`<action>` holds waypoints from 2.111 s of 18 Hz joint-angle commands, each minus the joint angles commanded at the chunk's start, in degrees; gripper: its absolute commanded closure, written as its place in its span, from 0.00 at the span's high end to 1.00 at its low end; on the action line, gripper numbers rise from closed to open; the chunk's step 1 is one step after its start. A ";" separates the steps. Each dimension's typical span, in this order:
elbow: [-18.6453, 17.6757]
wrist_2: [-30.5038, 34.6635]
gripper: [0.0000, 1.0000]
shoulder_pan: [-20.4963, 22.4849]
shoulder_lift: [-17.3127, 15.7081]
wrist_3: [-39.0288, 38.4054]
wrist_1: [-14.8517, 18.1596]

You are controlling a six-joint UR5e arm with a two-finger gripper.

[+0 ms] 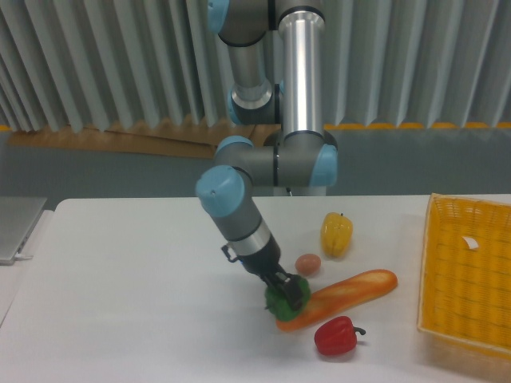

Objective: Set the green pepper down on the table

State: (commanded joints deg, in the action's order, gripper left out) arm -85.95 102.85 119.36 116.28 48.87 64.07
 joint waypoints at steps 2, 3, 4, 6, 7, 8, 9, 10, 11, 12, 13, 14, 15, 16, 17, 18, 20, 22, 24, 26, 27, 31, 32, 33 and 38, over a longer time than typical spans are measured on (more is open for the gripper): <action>0.08 -1.24 0.48 -1.58 0.18 0.00 0.17; -0.18 -2.81 0.48 -2.02 0.09 0.26 0.61; -0.18 -4.66 0.48 -2.29 0.18 0.18 1.05; -0.27 -5.82 0.48 -3.25 0.09 0.00 1.14; -0.27 -6.17 0.48 -3.34 0.00 -0.26 1.14; -0.27 -6.87 0.48 -3.43 0.00 -0.35 1.06; -0.27 -7.74 0.48 -3.43 0.18 -0.44 1.05; -0.27 -7.75 0.48 -3.61 0.44 -0.79 1.05; -0.27 -7.40 0.49 -4.22 0.70 -1.31 0.97; -0.27 -7.31 0.49 -4.48 0.79 -1.67 0.79; -0.27 -7.31 0.50 -4.57 0.79 -1.84 0.70; -0.09 -7.14 0.53 -4.57 0.71 -2.02 0.62; -0.09 -7.05 0.56 -4.57 0.62 -2.11 0.62; -0.18 -6.44 0.58 -4.66 0.44 -2.46 0.62; -0.18 -5.21 0.67 -4.66 0.27 -3.07 0.53; -0.09 -4.59 0.91 -4.75 0.18 -2.90 0.53; -0.09 -4.41 1.00 -4.84 0.18 -2.90 0.53; 0.17 -4.50 1.00 -4.84 0.18 -2.64 0.53; 0.61 -4.41 1.00 -4.75 0.18 -2.64 0.53; 0.88 -4.32 1.00 -4.31 -0.17 -2.46 0.53; 0.88 -4.32 1.00 -3.79 -1.13 -1.85 0.61; 0.09 -4.15 1.00 2.00 -5.52 9.44 2.36; -0.18 -4.50 1.00 3.41 -6.40 12.71 3.77; -0.09 -4.85 1.00 5.25 -7.20 14.83 5.26; 0.52 -4.76 1.00 12.20 -9.75 23.53 10.79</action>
State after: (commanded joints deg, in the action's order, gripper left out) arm -85.43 98.09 131.56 106.53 72.40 74.87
